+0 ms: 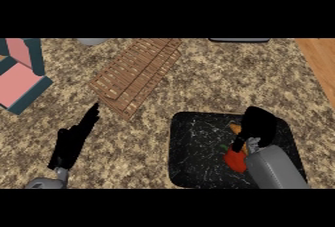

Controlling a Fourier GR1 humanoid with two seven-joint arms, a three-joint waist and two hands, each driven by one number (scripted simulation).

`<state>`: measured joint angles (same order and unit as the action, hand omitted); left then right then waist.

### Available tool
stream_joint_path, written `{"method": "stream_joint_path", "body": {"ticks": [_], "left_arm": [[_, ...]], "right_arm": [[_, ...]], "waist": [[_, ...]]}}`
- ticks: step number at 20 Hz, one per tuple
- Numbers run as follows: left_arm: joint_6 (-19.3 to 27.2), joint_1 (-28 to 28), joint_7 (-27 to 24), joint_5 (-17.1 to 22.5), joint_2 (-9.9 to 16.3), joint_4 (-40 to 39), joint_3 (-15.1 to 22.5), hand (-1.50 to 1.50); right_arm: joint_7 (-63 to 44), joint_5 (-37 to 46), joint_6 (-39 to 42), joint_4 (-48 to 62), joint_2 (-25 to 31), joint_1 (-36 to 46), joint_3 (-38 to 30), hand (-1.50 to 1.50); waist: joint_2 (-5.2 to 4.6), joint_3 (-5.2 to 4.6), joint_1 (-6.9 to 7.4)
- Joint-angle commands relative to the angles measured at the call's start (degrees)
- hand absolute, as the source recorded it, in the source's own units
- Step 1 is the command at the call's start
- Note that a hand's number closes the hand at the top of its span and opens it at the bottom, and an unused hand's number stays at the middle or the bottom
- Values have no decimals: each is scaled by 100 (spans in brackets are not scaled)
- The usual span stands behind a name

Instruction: Pick the croissant from the tray and place it in the tiered shelf

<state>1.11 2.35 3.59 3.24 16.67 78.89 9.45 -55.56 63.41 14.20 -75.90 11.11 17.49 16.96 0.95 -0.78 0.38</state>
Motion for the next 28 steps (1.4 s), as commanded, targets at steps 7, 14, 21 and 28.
{"method": "stream_joint_path", "body": {"ticks": [7, 14, 21, 28], "left_arm": [[-340, -162, -649, -62, -3, -506, -236, 0], [-165, 107, -192, -222, -198, -187, -7, 0], [-204, 31, -147, -201, -204, -101, 13, 0], [-56, 17, -144, -345, -398, -220, 88, 0]], "right_arm": [[-81, 704, -140, 227, 94, 82, 27, 150], [2673, -266, 169, 78, 224, 871, 536, 150], [5839, -1719, 508, 54, 1245, 1754, -159, 150], [6535, -2621, 382, 966, 1077, 3147, -1456, 150]], "waist": [[-98, 75, -30], [-183, 97, 273], [-163, 99, 208], [-141, 82, 155]]}}
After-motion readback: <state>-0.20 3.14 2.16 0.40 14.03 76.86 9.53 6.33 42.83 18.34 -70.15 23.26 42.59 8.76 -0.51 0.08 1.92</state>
